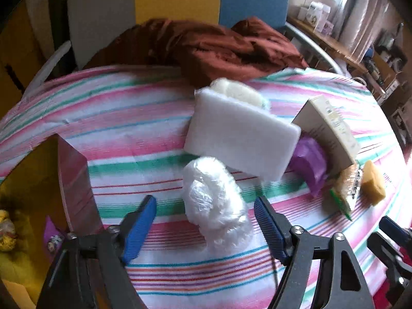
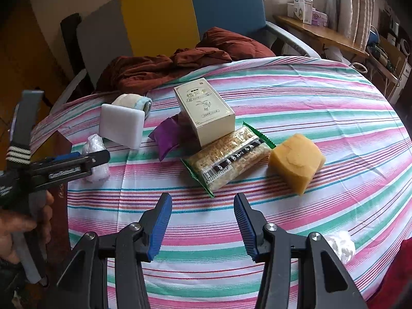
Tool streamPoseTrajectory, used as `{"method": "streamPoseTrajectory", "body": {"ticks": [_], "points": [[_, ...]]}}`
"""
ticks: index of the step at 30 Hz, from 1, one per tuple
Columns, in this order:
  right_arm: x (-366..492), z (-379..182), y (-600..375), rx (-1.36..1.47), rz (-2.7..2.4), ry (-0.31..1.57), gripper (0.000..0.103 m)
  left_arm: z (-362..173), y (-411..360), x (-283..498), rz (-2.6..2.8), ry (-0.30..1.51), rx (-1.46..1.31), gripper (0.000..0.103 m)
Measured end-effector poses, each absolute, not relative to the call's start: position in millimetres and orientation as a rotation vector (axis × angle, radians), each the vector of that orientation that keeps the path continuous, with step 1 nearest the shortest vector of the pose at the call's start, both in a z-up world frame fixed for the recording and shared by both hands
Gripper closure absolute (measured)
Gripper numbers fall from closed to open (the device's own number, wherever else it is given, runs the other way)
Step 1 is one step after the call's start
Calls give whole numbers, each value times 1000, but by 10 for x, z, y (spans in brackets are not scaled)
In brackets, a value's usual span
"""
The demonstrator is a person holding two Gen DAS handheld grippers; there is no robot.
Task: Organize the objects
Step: 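Grasp the white plastic bundle with the left tool while the right tool grasps the white foam block, then carry the plastic bundle and foam block into the gold tray and release both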
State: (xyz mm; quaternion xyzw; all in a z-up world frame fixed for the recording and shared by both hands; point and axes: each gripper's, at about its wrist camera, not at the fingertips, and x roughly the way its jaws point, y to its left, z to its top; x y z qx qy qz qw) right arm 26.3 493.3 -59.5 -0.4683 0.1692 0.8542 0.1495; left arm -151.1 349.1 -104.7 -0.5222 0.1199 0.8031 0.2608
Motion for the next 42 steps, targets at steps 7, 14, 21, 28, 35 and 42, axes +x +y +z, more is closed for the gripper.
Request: {"method": "streamPoseTrajectory", "body": {"ticks": [7, 14, 21, 28, 35, 42], "points": [[202, -563, 4844, -1364, 2493, 464, 52, -933, 3341, -1328, 2131, 304, -1321, 66], [-251, -436, 4443, -1394, 2672, 162, 52, -523, 2886, -1120, 2114, 180, -1229, 66], [-942, -579, 3957, -1427, 2727, -358, 44, -229, 2453, -967, 2134, 76, -1162, 66], [-1386, -905, 3690, -1447, 2585, -829, 37, -220, 2150, -978, 2139, -5, -1198, 66], [-1498, -1056, 3707, -1569, 2560, -768, 77, -309, 2034, -977, 2139, -34, -1239, 66], [-1092, -689, 3912, -1561, 2703, -277, 85, -323, 1787, -896, 2171, -59, -1248, 66]]}}
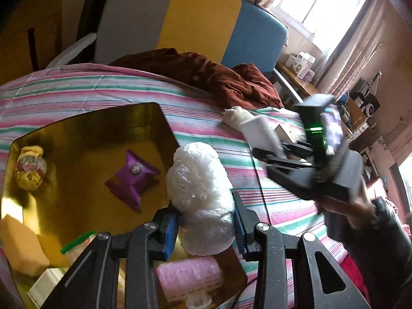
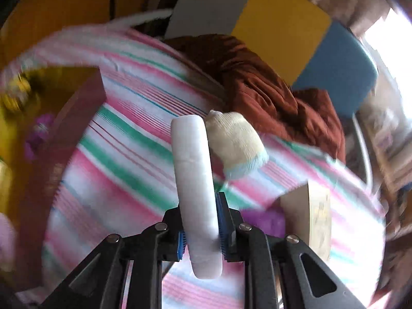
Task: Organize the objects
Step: 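Carry the plastic bundle and foam block into the gold tray and release both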
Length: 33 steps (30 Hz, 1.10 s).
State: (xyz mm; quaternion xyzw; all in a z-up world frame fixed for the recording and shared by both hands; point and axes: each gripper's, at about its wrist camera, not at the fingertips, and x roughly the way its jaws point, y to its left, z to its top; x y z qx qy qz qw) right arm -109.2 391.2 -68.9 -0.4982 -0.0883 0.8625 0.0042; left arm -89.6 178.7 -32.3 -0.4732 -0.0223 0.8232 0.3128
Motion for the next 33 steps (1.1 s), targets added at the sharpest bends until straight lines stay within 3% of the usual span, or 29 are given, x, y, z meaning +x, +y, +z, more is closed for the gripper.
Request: {"method": "streamPoseTrajectory", "body": {"ticks": [5, 17, 28, 33], "points": [[-675, -426, 3886, -1521, 2787, 10, 85, -308, 1611, -809, 2197, -72, -1242, 66], [-225, 23, 3213, -1414, 3002, 246, 85, -80, 542, -806, 2432, -189, -1189, 66], [-463, -50, 2430, -1508, 3049, 85, 84, -148, 249, -818, 2462, -218, -1183, 66], [-554, -197, 2195, -1531, 2983, -117, 80, -210, 317, -858, 2467, -181, -1185, 62]]}}
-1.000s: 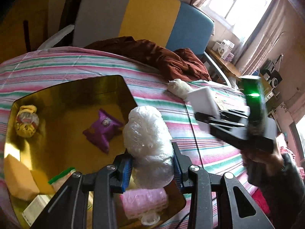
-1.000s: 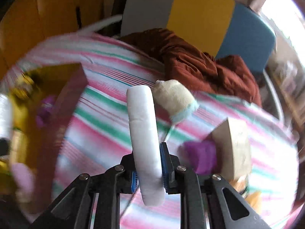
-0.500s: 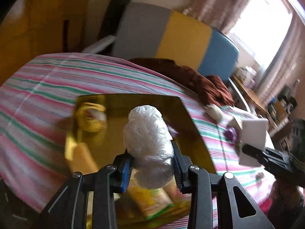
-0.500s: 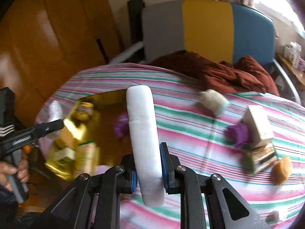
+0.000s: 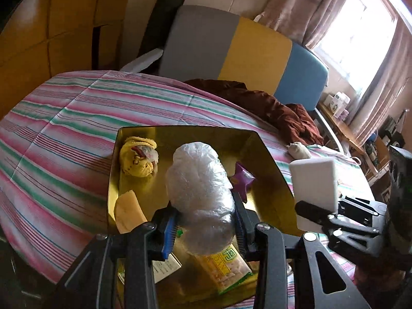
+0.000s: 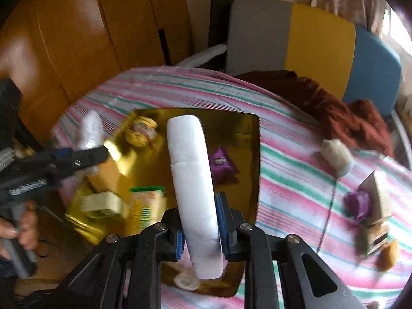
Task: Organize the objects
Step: 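Carry the plastic bundle and foam block into the gold tray and release both, then move both tools back toward the items left on the cloth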
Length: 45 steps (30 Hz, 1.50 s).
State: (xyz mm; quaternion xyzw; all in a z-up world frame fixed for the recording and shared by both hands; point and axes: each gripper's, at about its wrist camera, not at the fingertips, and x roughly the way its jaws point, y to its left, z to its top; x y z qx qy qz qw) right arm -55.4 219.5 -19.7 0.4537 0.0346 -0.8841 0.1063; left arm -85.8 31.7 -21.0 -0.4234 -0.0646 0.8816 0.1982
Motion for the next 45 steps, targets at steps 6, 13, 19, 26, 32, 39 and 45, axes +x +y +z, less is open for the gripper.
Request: {"method": "streamPoseTrajectory", "body": {"ticks": [6, 13, 19, 26, 32, 39, 45], "points": [[-532, -307, 2176, 1330, -2488, -18, 56, -305, 346, -879, 2483, -182, -1217, 33], [-431, -397, 2194, 1352, -2455, -116, 56, -331, 326, -814, 2484, -194, -1233, 33], [-355, -368, 2226, 1350, -2504, -128, 56, -305, 355, -731, 2482, -184, -1232, 32], [-234, -247, 2237, 1318, -2612, -83, 55, -159, 480, -548, 2513, -113, -1149, 26], [-152, -212, 2235, 1308, -2656, -48, 54, -39, 562, -409, 2581, -22, -1054, 23], [-97, -227, 2348, 1332, -2691, -81, 54, -2, 644, -294, 2614, 72, -989, 22], [-49, -200, 2452, 1332, -2720, -107, 54, -27, 766, -213, 2591, 123, -979, 22]]}}
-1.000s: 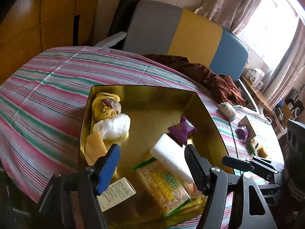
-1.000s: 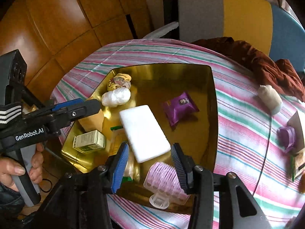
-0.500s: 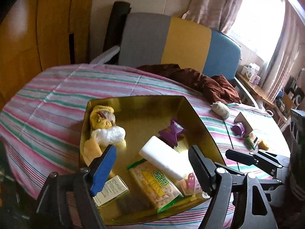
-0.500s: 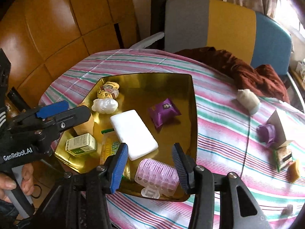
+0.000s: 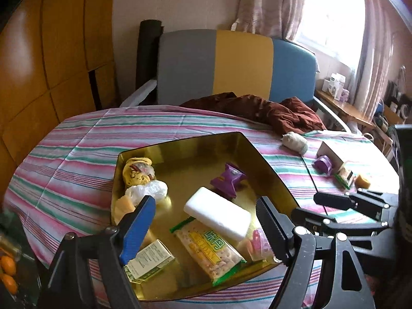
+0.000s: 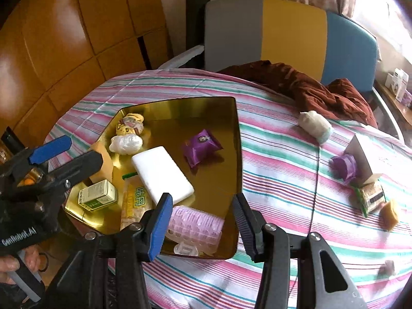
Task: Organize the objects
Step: 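Move both tools back toward the items left on the cloth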
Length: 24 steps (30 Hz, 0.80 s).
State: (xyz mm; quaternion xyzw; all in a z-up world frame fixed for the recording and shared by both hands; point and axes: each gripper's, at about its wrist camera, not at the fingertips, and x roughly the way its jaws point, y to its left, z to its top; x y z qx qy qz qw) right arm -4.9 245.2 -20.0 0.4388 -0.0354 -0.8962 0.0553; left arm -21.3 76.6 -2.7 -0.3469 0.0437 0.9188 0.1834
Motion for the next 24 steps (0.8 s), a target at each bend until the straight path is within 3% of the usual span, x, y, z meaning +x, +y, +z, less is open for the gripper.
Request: {"method": "streamPoseTrajectory", "body": {"ticks": [24], "points": [[140, -295, 3414, 1471, -2891, -258, 54, -82, 1322, -42, 2462, 290, -955, 21]]}}
